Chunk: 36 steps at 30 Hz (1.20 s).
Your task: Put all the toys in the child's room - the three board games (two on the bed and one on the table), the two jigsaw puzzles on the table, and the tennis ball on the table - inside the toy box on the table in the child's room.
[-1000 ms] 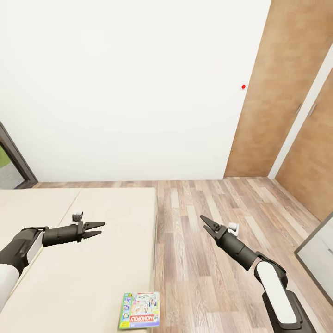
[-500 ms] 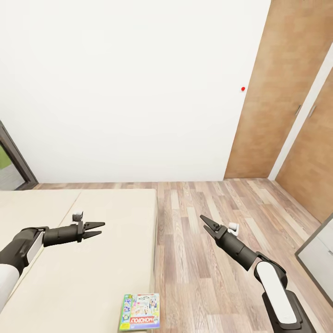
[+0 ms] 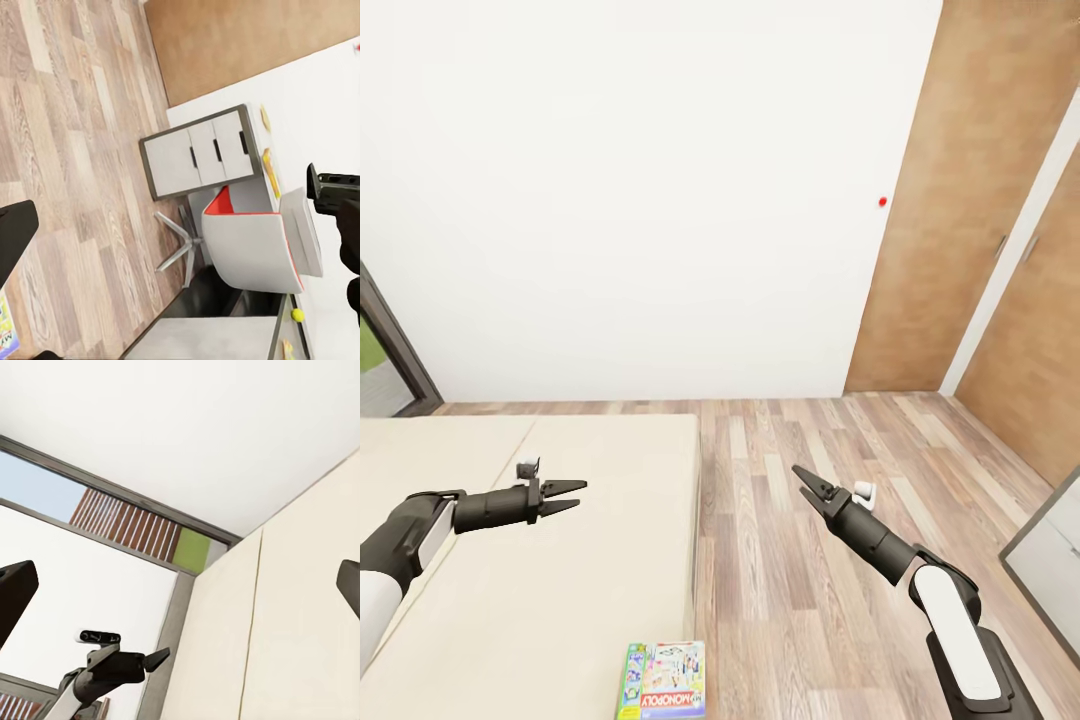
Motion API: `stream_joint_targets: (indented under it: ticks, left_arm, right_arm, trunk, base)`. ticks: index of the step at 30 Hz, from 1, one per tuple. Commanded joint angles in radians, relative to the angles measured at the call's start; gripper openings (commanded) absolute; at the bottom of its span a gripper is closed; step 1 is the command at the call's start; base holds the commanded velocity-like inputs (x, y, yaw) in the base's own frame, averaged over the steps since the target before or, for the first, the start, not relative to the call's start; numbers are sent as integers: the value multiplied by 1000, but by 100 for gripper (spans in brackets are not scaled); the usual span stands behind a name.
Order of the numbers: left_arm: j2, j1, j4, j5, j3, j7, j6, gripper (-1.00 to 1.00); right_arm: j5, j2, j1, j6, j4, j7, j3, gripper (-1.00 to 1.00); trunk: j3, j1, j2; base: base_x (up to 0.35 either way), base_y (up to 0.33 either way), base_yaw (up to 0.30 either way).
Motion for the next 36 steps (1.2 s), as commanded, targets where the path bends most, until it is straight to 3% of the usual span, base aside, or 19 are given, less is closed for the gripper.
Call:
stream_joint_targets:
  ticks: [1,16,36]
  left_arm:
    - [0,-1,0,2,0,-2,10,100]
    - [0,-1,0,1,0,0,9,100]
    - [0,-1,0,1,0,0,9,100]
  right_arm:
    - [-3,0,-1,7,0,1,-2,100]
    - [0,1,-1,7,0,1,0,100]
    - [0,1,-1,7,0,1,0,100]
  trunk:
    - [0,1,-2]
    - [24,1,-2]
    - [44,1,-2]
  base:
    - [0,0,0]
    - [0,0,9]
    - [0,0,97]
